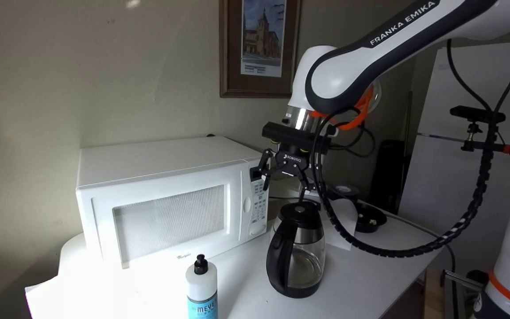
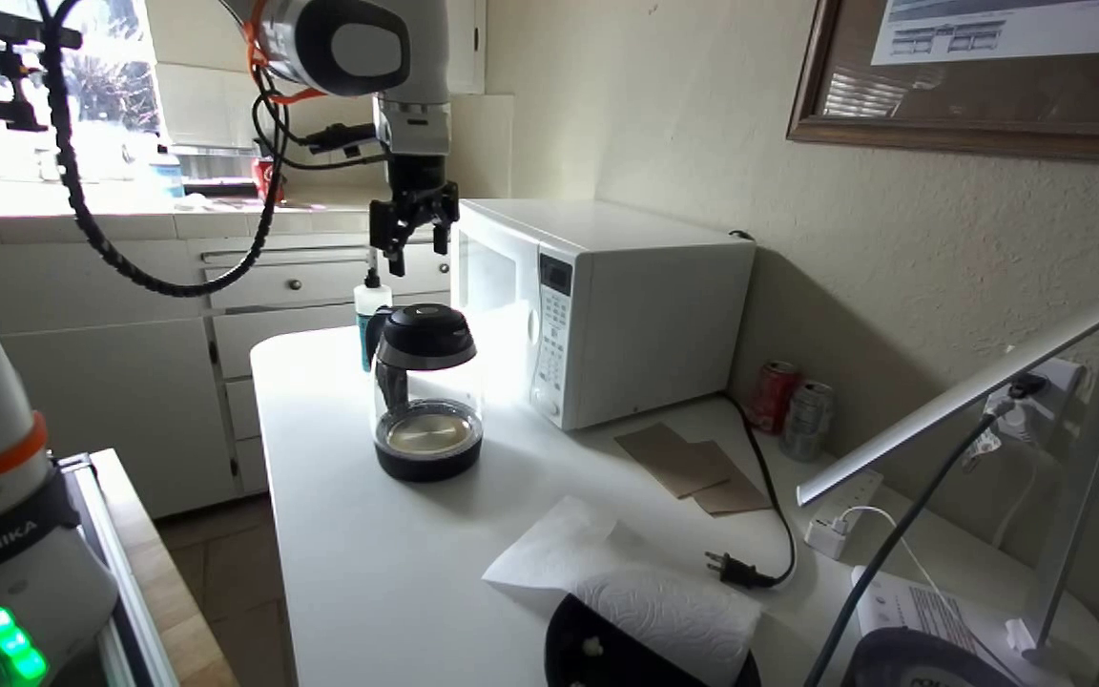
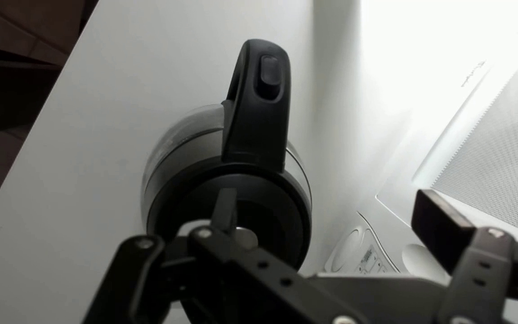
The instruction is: Put the kettle on top of the microwave.
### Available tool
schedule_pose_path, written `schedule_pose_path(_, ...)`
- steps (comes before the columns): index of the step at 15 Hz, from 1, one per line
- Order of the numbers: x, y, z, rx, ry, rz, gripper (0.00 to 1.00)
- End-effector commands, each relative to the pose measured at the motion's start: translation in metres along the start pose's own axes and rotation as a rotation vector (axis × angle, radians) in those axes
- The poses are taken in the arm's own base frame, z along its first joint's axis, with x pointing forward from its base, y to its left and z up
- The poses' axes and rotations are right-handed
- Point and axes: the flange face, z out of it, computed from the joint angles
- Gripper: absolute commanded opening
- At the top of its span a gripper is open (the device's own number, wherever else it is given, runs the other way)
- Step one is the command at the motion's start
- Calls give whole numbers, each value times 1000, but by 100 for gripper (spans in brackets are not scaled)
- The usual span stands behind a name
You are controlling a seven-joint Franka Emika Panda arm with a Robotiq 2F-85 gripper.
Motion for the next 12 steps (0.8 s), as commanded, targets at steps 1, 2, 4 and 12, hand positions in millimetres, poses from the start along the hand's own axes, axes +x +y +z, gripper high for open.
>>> schedule_pose_path(1, 3, -39, 27, -38, -3, 82, 100)
schedule_pose_path(2, 0, -46, 32, -51, 6, 99, 100)
schedule_pose_path(4, -17, -57, 45, -81, 21, 95, 100)
schedule_pose_path(12, -50, -61, 54, -94, 26, 21, 100)
